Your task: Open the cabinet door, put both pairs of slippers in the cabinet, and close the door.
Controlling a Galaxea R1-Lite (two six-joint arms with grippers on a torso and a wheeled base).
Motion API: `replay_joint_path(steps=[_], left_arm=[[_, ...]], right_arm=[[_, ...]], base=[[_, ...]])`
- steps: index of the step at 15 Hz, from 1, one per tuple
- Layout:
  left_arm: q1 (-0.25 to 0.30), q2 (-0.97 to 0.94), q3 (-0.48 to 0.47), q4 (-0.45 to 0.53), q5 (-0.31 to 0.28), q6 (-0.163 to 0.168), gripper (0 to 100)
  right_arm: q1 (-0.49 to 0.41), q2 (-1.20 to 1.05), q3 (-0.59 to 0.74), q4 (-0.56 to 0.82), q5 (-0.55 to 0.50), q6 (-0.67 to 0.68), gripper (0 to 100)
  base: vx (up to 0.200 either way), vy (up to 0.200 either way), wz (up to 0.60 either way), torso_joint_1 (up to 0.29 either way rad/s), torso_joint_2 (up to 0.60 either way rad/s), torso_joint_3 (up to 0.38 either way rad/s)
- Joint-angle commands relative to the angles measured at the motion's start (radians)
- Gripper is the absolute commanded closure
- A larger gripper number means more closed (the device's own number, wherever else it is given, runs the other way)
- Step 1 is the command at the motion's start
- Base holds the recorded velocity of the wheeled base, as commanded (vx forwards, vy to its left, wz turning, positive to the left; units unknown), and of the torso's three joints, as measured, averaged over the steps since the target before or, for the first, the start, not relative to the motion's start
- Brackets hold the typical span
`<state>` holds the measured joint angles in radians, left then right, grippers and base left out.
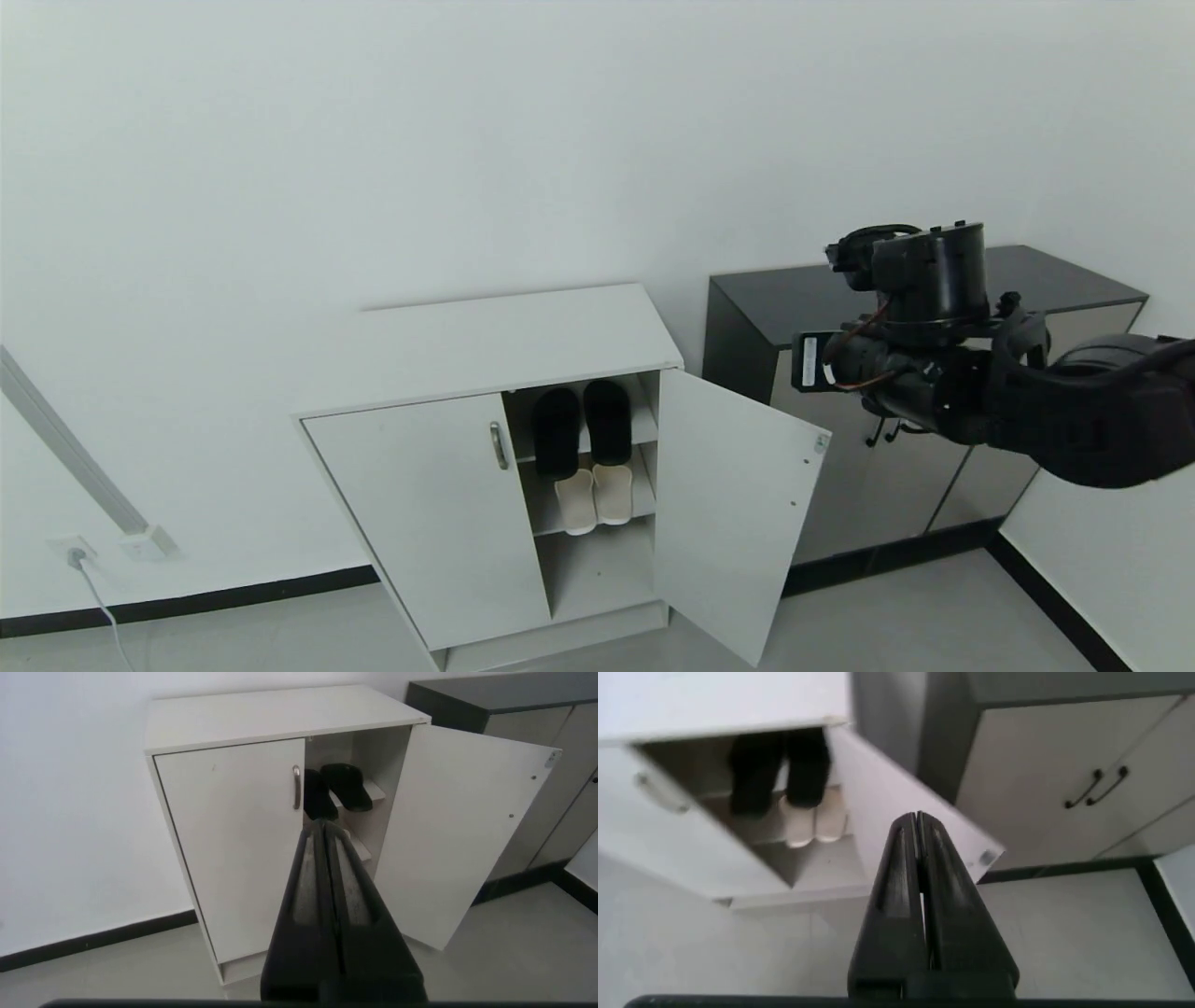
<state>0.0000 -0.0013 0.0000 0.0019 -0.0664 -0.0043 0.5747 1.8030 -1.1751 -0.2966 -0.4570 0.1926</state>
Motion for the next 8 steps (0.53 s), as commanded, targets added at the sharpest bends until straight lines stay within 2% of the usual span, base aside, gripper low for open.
replay_joint_path(steps=[1,8], left_arm=[[0.0,0.001,0.0,0.0,0.0,0.0,100],[0.0,0.001,0.0,0.0,0.0,0.0,100]], right_arm=[[-0.073,0.11,-0.078,0.005,0.008,0.002,100],[-0.185,0.286,-0.118,-0.111,0.09,0.024,100]], base=[[0.0,0.0,0.0,0.0,0.0,0.0],[0.0,0.0,0.0,0.0,0.0,0.0]])
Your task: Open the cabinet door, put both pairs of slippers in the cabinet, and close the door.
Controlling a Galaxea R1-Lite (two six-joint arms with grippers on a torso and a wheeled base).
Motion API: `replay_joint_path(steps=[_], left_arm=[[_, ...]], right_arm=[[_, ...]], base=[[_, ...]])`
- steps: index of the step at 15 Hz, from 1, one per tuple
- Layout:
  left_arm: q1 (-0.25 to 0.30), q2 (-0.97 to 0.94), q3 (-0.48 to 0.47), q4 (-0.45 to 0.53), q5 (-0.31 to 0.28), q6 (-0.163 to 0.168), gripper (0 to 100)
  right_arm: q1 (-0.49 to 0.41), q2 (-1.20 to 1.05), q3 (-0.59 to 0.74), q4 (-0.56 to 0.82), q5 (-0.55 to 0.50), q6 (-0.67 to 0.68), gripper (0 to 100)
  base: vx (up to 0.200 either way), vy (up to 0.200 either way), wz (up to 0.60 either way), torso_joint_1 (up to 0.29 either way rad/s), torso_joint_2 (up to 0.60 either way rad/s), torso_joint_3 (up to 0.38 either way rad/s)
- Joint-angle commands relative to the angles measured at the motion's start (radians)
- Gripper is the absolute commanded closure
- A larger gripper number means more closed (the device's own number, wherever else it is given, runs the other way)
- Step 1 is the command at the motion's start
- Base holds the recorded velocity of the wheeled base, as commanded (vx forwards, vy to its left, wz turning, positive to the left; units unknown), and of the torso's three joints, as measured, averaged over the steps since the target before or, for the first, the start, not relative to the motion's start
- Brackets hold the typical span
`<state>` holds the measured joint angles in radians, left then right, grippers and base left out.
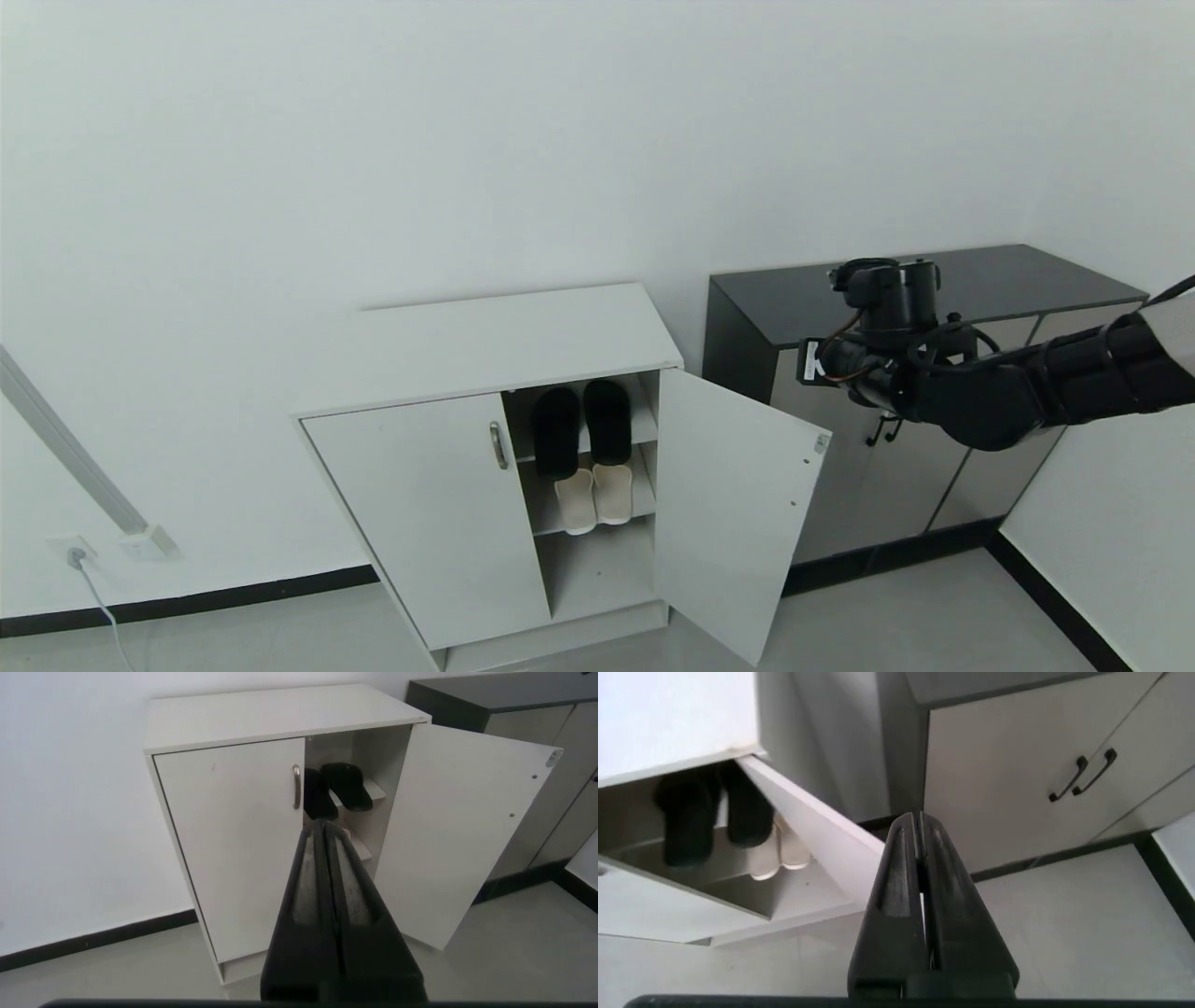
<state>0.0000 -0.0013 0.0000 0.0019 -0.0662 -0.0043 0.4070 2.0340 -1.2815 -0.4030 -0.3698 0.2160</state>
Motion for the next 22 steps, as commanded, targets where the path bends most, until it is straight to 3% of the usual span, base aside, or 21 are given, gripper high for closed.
replay_joint_path(steps=[1,11,22], left_arm=[[0.0,0.001,0.0,0.0,0.0,0.0,100],[0.0,0.001,0.0,0.0,-0.001,0.003,100],[0.0,0.001,0.0,0.0,-0.001,0.001,100]], right_arm=[[-0.028,0.083,-0.024,-0.011,0.015,0.002,100],[-0.097,0.253,-0.133,-0.053,0.068,-0.003,100],[-0.086,0.314,-0.15,-0.013,0.071,-0.004,100]], base=[[0.0,0.0,0.0,0.0,0.0,0.0],[0.0,0.0,0.0,0.0,0.0,0.0],[0.0,0.0,0.0,0.0,0.0,0.0]])
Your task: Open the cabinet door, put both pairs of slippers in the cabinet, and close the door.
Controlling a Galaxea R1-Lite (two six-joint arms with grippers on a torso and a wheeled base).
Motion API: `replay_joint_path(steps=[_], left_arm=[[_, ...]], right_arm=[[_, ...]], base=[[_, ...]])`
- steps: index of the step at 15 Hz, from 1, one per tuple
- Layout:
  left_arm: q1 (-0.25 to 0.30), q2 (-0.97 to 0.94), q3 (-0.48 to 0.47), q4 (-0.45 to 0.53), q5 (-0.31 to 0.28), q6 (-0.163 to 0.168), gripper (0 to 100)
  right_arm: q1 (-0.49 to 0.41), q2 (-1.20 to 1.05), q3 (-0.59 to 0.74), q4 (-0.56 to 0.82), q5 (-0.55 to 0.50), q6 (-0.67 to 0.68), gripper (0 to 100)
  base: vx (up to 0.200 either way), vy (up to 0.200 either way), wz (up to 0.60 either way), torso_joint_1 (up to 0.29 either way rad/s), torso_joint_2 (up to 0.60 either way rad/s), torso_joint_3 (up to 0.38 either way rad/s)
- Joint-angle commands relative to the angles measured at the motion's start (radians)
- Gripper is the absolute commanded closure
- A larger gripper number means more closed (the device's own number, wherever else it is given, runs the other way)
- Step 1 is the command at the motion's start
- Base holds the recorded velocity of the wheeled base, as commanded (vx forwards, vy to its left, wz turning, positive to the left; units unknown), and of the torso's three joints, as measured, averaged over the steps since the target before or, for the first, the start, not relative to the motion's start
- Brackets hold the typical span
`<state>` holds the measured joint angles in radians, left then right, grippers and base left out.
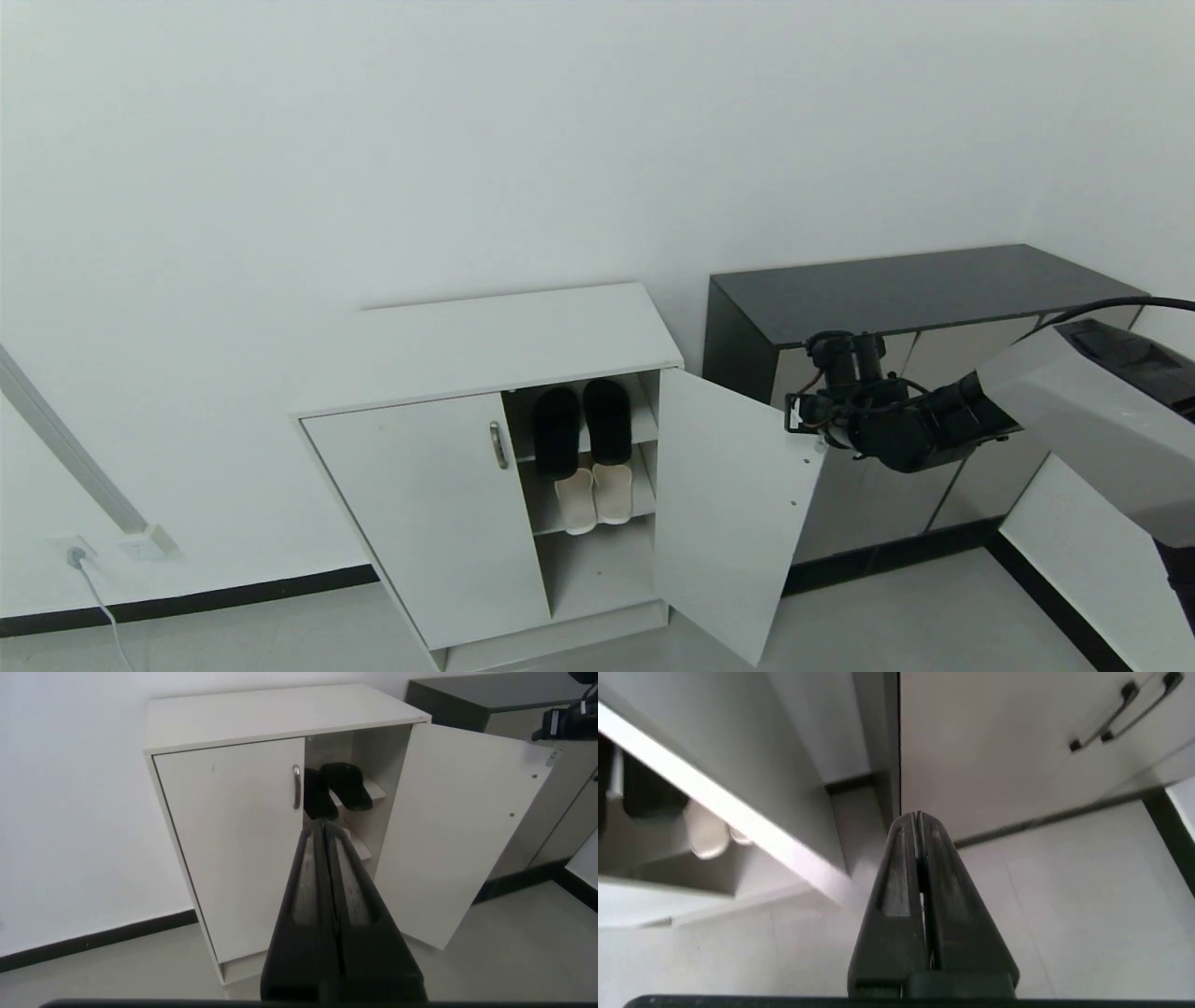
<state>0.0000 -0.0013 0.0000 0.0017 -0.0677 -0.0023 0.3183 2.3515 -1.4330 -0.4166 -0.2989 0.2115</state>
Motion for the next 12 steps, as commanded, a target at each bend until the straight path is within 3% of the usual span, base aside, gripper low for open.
replay_joint_path(steps=[1,7,12], left_arm=[[0.0,0.001,0.0,0.0,0.0,0.001,100],[0.0,0.001,0.0,0.0,0.0,0.002,100],[0.0,0.001,0.0,0.0,0.0,0.004,100]], right_arm=[[0.004,-0.003,0.002,0.009,0.0,0.0,100],[0.062,-0.074,0.095,0.004,0.0,0.003,100],[0.229,-0.17,0.286,-0.077,-0.006,0.017,100]], base=[[0.0,0.0,0.0,0.0,0.0,0.0],[0.0,0.0,0.0,0.0,0.0,0.0],[0.0,0.0,0.0,0.0,0.0,0.0]])
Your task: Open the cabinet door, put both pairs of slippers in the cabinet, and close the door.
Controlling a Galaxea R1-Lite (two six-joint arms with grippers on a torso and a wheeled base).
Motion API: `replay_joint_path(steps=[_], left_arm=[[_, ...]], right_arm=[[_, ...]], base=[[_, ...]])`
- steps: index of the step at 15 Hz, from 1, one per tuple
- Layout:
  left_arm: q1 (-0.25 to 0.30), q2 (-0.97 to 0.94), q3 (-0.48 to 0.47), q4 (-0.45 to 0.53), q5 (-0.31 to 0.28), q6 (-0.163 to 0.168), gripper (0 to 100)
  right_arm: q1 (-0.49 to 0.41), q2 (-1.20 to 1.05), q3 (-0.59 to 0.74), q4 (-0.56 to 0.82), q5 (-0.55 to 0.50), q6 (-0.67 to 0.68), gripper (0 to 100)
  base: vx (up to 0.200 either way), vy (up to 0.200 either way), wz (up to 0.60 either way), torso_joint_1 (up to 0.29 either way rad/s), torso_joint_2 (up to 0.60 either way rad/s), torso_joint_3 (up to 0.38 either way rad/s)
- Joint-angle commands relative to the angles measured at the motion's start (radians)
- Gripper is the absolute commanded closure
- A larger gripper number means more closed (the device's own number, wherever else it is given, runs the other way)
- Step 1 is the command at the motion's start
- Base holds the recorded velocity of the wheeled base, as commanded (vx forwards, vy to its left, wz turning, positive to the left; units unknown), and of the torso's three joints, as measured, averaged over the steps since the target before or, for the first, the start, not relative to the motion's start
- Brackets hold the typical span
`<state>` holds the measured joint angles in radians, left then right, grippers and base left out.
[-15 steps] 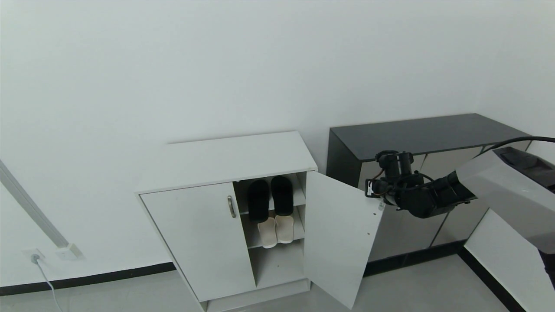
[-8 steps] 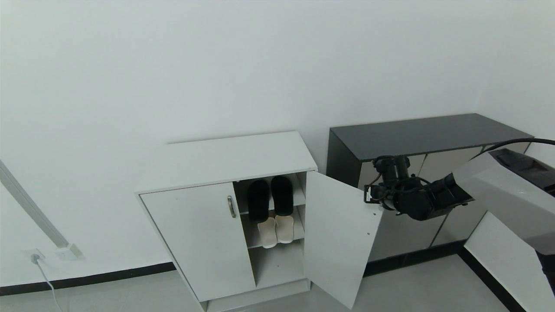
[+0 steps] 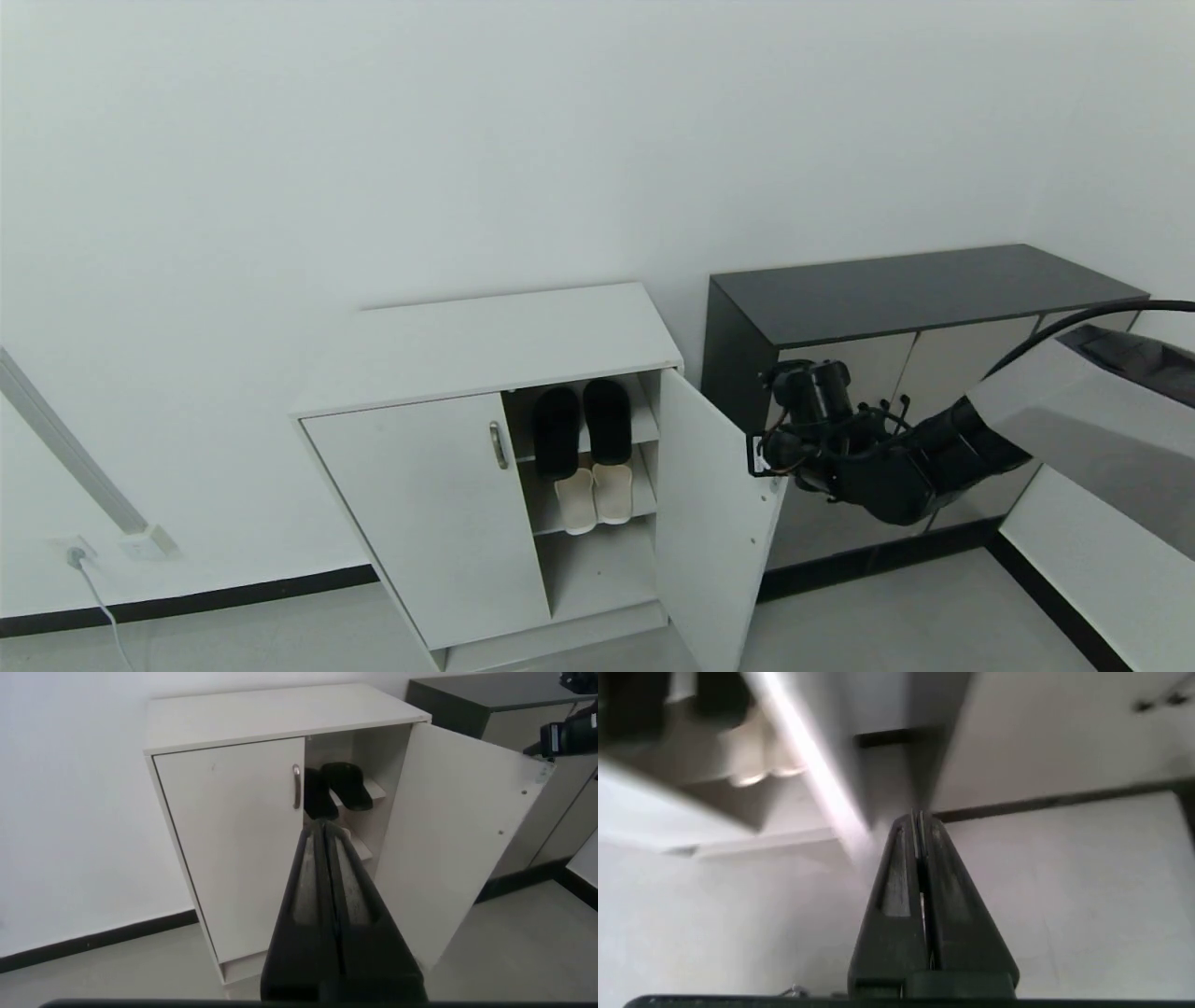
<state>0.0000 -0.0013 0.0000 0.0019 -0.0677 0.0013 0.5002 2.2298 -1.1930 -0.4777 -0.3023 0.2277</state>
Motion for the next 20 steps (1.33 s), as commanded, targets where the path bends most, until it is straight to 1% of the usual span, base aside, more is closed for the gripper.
replay_joint_path(steps=[1,4,5,6,7,14,16,18,20], left_arm=[[0.0,0.001,0.0,0.001,0.0,0.0,100],[0.0,0.001,0.0,0.0,0.0,0.0,100],[0.0,0.001,0.0,0.0,0.0,0.0,100],[0.0,0.001,0.0,0.001,0.0,0.0,100],[0.0,0.001,0.0,0.0,0.0,0.0,100],[0.0,0.001,0.0,0.0,0.0,-0.001,100],[0.0,0.001,0.0,0.001,0.0,-0.001,100],[0.0,0.001,0.0,0.0,0.0,0.0,100],[0.0,0.001,0.0,0.0,0.0,0.0,100]], right_arm=[[0.075,-0.067,0.064,-0.027,-0.003,0.001,100],[0.152,-0.15,0.113,-0.027,0.003,0.019,100],[0.161,-0.159,0.121,-0.029,0.003,0.021,100],[0.205,-0.203,0.147,-0.032,0.003,0.021,100],[0.228,-0.225,0.158,-0.03,0.002,0.015,100],[0.239,-0.229,0.19,-0.032,-0.004,0.01,100],[0.241,-0.228,0.2,-0.036,0.002,0.01,100],[0.241,-0.228,0.213,-0.068,0.003,0.01,100],[0.238,-0.222,0.234,-0.114,0.012,0.007,100]], base=[[0.0,0.0,0.0,0.0,0.0,0.0],[0.0,0.0,0.0,0.0,0.0,0.0],[0.0,0.0,0.0,0.0,0.0,0.0],[0.0,0.0,0.0,0.0,0.0,0.0],[0.0,0.0,0.0,0.0,0.0,0.0],[0.0,0.0,0.0,0.0,0.0,0.0],[0.0,0.0,0.6,-0.002,0.0,0.005],[0.0,0.0,0.6,0.0,0.0,0.009],[0.0,0.0,0.0,0.0,0.0,0.0]])
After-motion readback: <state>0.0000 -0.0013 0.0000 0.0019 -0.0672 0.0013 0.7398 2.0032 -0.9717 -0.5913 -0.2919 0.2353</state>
